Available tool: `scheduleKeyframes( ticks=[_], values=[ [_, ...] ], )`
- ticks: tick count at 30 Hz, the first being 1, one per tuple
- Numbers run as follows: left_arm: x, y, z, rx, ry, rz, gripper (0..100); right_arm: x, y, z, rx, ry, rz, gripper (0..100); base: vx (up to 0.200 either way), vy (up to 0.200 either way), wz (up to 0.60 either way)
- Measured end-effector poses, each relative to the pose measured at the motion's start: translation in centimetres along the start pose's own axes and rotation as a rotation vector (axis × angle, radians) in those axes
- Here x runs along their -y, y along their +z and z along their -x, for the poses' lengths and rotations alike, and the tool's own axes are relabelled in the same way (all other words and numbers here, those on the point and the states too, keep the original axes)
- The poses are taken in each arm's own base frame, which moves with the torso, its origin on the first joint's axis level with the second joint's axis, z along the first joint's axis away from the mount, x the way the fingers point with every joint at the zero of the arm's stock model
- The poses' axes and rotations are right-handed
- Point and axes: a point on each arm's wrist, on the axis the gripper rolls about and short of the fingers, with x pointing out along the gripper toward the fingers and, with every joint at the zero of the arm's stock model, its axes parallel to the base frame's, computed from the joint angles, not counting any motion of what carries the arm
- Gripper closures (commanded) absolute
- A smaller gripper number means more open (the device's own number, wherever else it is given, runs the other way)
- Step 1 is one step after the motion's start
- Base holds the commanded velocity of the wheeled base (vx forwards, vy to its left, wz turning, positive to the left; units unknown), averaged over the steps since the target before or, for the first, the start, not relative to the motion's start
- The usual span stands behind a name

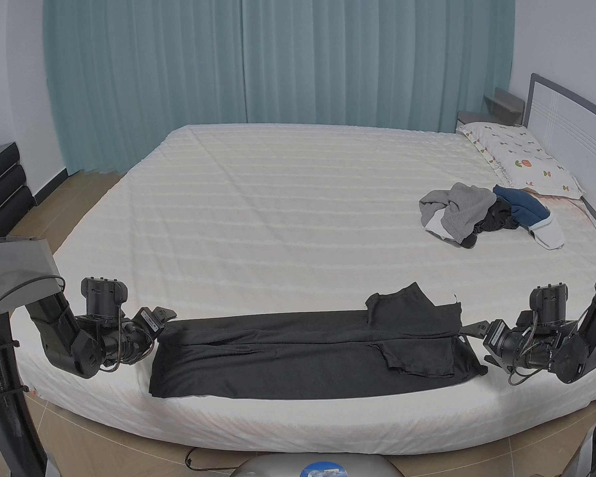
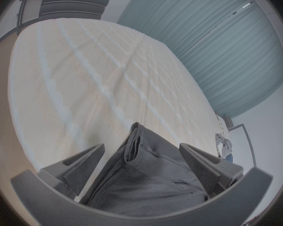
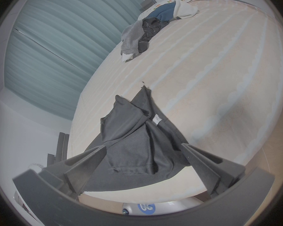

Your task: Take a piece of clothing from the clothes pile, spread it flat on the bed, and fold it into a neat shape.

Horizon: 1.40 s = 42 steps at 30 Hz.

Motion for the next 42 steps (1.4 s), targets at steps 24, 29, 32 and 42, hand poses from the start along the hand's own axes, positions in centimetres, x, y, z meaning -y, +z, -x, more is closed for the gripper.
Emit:
scheduleKeyframes(
  ticks=[24,29,32,42],
  values=[
    [1.6,1.3,-0.5,0.137,0.007,0.058,100,-3.3,1.3,-6.9,0.043,0.017,-0.159,0,0.000,0.000,0.00],
    [1.6,1.3,-0.4,0.138,0.007,0.059,100,-3.3,1.4,-7.9,0.044,0.014,-0.170,100,0.000,0.000,0.00],
    [1.5,1.2,-0.4,0.136,0.009,0.059,100,-3.1,1.3,-8.3,0.039,0.005,-0.171,100,0.000,0.000,0.00],
    [1.6,1.5,-0.5,0.143,0.006,0.058,100,-3.9,1.8,-8.9,0.052,0.028,-0.163,100,0.000,0.000,0.00]
  ],
)
